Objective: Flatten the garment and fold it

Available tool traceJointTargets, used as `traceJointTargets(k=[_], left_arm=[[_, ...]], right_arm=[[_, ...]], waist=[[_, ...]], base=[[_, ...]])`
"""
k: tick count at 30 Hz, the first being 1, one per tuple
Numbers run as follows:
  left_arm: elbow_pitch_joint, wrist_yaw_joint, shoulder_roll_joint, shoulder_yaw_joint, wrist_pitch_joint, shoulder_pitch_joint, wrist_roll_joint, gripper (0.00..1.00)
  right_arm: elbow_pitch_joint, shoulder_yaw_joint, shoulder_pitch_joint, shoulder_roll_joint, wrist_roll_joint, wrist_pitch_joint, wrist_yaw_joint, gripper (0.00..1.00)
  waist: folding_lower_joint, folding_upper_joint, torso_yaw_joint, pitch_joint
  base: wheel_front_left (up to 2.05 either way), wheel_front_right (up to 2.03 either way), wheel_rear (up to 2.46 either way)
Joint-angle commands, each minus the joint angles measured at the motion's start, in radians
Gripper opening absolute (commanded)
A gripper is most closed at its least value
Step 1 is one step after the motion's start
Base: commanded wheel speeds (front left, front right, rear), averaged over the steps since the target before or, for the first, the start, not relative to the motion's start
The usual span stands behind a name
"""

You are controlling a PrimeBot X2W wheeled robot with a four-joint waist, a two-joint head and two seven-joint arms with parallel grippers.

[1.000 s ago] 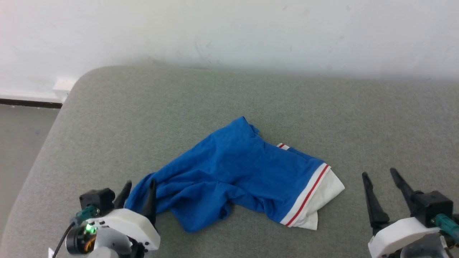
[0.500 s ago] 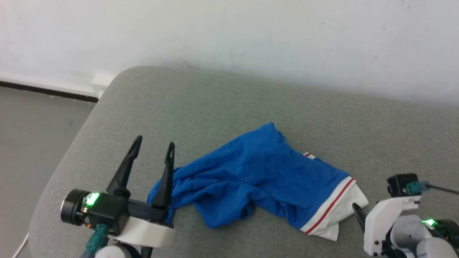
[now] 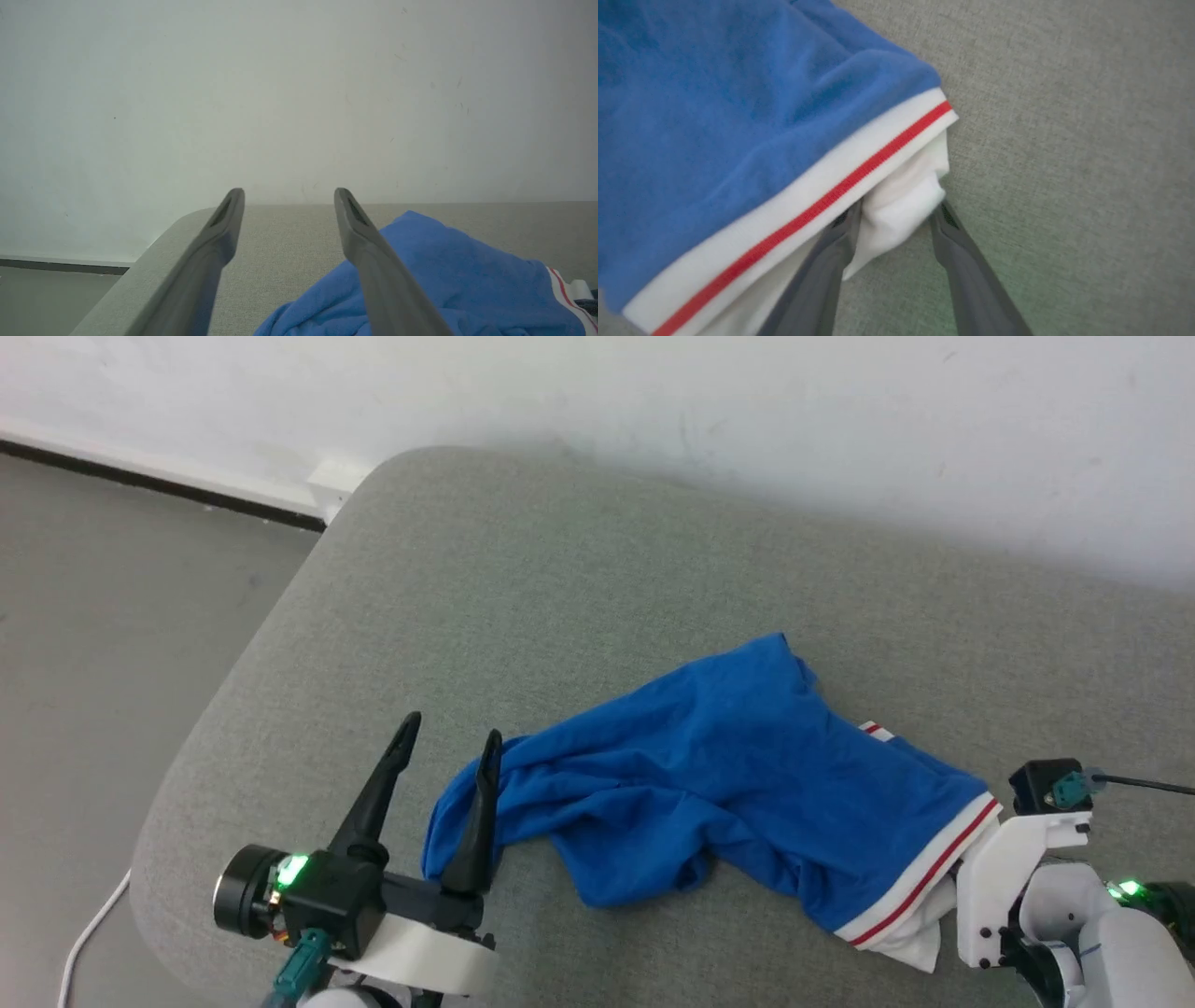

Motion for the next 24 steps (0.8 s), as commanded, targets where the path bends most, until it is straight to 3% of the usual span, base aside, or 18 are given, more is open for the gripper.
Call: traceJointTargets(k=[1, 4, 9, 12, 16, 17, 18, 19, 24], left_arm=[[0.01, -0.008, -0.008, 0.005, -0.005, 0.006, 0.005, 1.0], [0.033, -0.026, -0.018, 0.018, -0.005, 0.005, 0.002, 1.0], [0.056, -0.052, -0.032, 0.031, -0.005, 0.012, 0.002, 1.0], [0.063, -0.066, -0.039, 0.037, -0.005, 0.014, 0.002, 1.0], [0.073, -0.077, -0.051, 0.046, -0.005, 0.016, -0.003, 1.0], [0.078, -0.081, -0.053, 0.044, -0.005, 0.015, -0.004, 1.0], [0.084, -0.086, -0.055, 0.041, -0.005, 0.011, -0.004, 1.0], [0.092, -0.089, -0.057, 0.037, -0.005, 0.007, -0.004, 1.0], [0.162, -0.106, -0.064, 0.021, -0.005, -0.027, -0.02, 1.0]], right_arm=[[0.035, 0.018, 0.015, 0.005, -0.01, 0.001, -0.001, 0.0], [0.031, 0.022, 0.021, -0.019, -0.019, -0.026, -0.001, 0.0], [-0.05, -0.017, 0.05, -0.136, -0.054, -0.039, -0.001, 0.0], [-0.113, -0.058, 0.084, -0.208, -0.067, -0.008, -0.001, 0.0], [-0.151, -0.083, 0.142, -0.24, -0.044, 0.068, -0.001, 0.0], [-0.156, -0.087, 0.151, -0.237, -0.039, 0.076, -0.001, 0.13], [-0.161, -0.091, 0.159, -0.23, -0.039, 0.074, -0.001, 0.73], [-0.167, -0.095, 0.162, -0.221, -0.043, 0.065, -0.001, 1.0], [-0.246, -0.125, 0.136, -0.121, -0.056, -0.1, -0.001, 1.0]], waist=[[0.0, -0.0001, 0.004, 0.009], [0.0, -0.0001, -0.015, 0.001], [0.0, -0.0001, -0.075, -0.031], [0.0, -0.0001, -0.114, -0.045], [0.0, -0.0001, -0.169, -0.053], [0.0, -0.0001, -0.182, -0.051], [0.0, -0.0001, -0.193, -0.05], [0.0, -0.0001, -0.205, -0.048], [0.0, -0.0001, -0.267, -0.029]], base=[[0.0, 0.0, 0.0], [0.0, 0.0, 0.0], [0.0, 0.0, 0.0], [0.0, 0.0, 0.0], [0.0, 0.0, 0.0], [0.0, 0.0, 0.0], [0.0, 0.0, 0.0], [0.0, 0.0, 0.0], [0.0, 0.0, 0.0]])
